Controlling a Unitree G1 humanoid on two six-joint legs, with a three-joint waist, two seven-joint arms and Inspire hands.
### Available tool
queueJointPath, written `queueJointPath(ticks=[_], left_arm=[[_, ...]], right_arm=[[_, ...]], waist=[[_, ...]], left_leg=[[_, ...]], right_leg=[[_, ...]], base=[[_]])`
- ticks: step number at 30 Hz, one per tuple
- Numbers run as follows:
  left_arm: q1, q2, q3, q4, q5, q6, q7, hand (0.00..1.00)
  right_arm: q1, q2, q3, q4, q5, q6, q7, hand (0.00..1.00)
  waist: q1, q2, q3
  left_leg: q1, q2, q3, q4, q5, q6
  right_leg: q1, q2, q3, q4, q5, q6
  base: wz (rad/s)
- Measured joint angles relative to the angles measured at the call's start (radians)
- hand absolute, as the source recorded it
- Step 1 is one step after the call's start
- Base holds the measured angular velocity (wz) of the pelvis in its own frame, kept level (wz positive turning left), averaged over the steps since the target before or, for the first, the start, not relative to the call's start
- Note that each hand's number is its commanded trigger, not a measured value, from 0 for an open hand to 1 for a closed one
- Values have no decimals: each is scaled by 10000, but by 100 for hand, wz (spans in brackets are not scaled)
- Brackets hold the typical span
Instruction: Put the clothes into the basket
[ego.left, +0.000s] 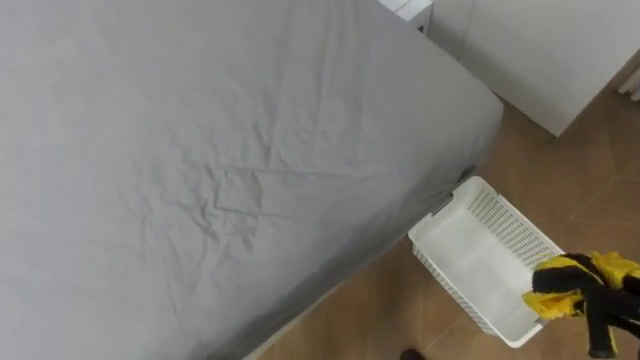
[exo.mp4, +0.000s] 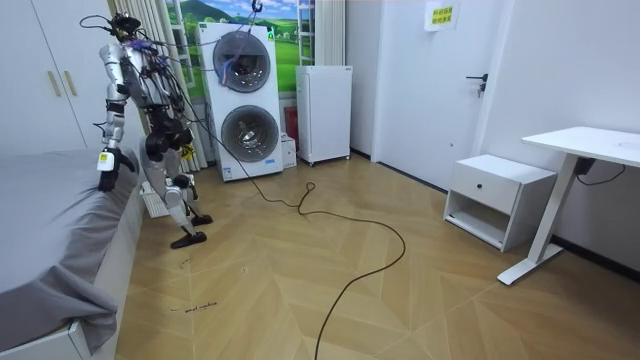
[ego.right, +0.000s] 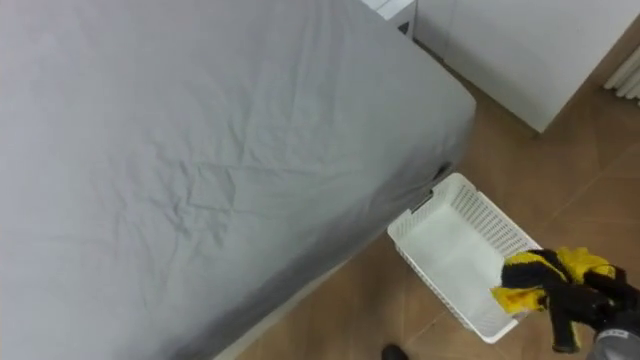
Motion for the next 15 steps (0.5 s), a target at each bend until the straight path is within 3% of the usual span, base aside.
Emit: queueJointPath(ticks=[15], left_arm=[[-95, 37, -225, 74, -41, -197, 104, 0]], right_arm=[[-184, -18, 32, 500, 473, -714, -151, 0]], waist=[[119, 65, -3]], left_leg=[[-199, 6, -38, 4, 4, -1]], right_leg=[[-229, 0, -54, 49, -6, -13]], base=[[1]])
